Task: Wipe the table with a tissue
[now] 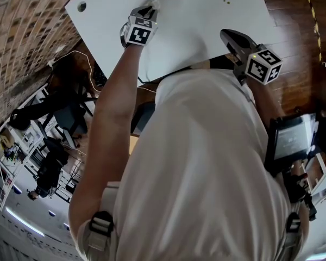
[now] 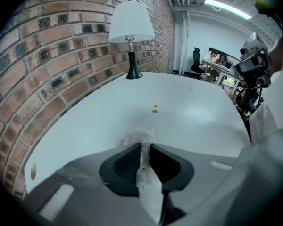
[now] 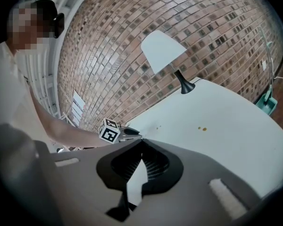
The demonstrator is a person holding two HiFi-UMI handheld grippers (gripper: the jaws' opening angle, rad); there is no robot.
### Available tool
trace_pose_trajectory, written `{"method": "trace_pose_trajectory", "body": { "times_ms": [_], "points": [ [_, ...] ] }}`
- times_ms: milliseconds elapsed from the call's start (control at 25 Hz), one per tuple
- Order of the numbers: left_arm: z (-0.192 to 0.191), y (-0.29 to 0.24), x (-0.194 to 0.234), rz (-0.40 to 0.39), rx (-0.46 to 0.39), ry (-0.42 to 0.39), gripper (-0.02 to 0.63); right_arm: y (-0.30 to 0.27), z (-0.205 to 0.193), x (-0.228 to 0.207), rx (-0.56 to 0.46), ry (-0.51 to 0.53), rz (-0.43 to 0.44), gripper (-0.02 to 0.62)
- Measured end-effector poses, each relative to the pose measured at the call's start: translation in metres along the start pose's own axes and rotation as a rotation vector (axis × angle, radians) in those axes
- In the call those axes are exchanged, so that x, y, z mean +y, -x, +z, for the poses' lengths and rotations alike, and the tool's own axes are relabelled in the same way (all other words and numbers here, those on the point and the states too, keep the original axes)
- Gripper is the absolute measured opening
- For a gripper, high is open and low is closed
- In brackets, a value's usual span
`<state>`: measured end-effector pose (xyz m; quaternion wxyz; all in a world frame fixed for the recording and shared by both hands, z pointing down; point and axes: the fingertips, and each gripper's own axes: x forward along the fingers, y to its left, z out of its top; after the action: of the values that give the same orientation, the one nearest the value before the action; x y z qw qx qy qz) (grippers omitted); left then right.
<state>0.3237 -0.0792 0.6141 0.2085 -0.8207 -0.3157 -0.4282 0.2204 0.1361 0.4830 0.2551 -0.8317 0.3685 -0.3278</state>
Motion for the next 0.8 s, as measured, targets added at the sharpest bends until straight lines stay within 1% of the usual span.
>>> {"method": "trace_pose_trajectory", "body": {
  "times_ms": [80, 200, 280, 360, 440, 520, 600, 640, 680, 720, 800],
  "points": [
    [0.007, 0.000, -0.012, -0.028, -0.008, -0.008, 0.052, 0.001, 0.001, 0.000, -0.002, 0.003, 0.002, 0.008],
    [0.012, -0.001, -0.034, -0.051, -0.032, 0.015, 0.054, -0.001, 0.004, 0.000, -0.008, 0.010, 0.007, 0.008],
    [0.013, 0.000, -0.049, -0.086, -0.049, 0.029, 0.061, -0.005, 0.007, 0.002, -0.010, 0.015, 0.014, 0.008],
    [0.014, 0.003, -0.067, -0.135, -0.075, 0.058, 0.063, -0.006, 0.008, 0.003, -0.011, 0.016, 0.017, 0.008],
    [0.016, 0.011, -0.078, -0.152, -0.130, 0.109, 0.064, -0.004, 0.008, 0.003, -0.014, 0.014, 0.016, 0.008],
    [0.016, 0.022, -0.069, -0.109, -0.199, 0.189, 0.066, -0.004, 0.009, 0.002, -0.019, 0.009, 0.015, 0.008],
    [0.009, 0.033, -0.045, -0.024, -0.244, 0.282, 0.067, -0.006, 0.009, 0.001, -0.024, 0.000, 0.013, 0.008],
    [0.004, 0.039, -0.032, 0.022, -0.250, 0.314, 0.067, -0.006, 0.009, 0.001, -0.025, -0.004, 0.012, 0.008],
    [-0.002, 0.043, -0.021, 0.063, -0.245, 0.327, 0.067, -0.005, 0.009, 0.000, -0.025, -0.008, 0.012, 0.008],
    [-0.008, 0.046, -0.015, 0.093, -0.232, 0.323, 0.067, -0.004, 0.008, 0.000, -0.025, -0.011, 0.012, 0.008],
    [-0.019, 0.047, -0.007, 0.127, -0.194, 0.300, 0.069, -0.004, 0.007, 0.001, -0.024, -0.013, 0.015, 0.008]
  ]
}}
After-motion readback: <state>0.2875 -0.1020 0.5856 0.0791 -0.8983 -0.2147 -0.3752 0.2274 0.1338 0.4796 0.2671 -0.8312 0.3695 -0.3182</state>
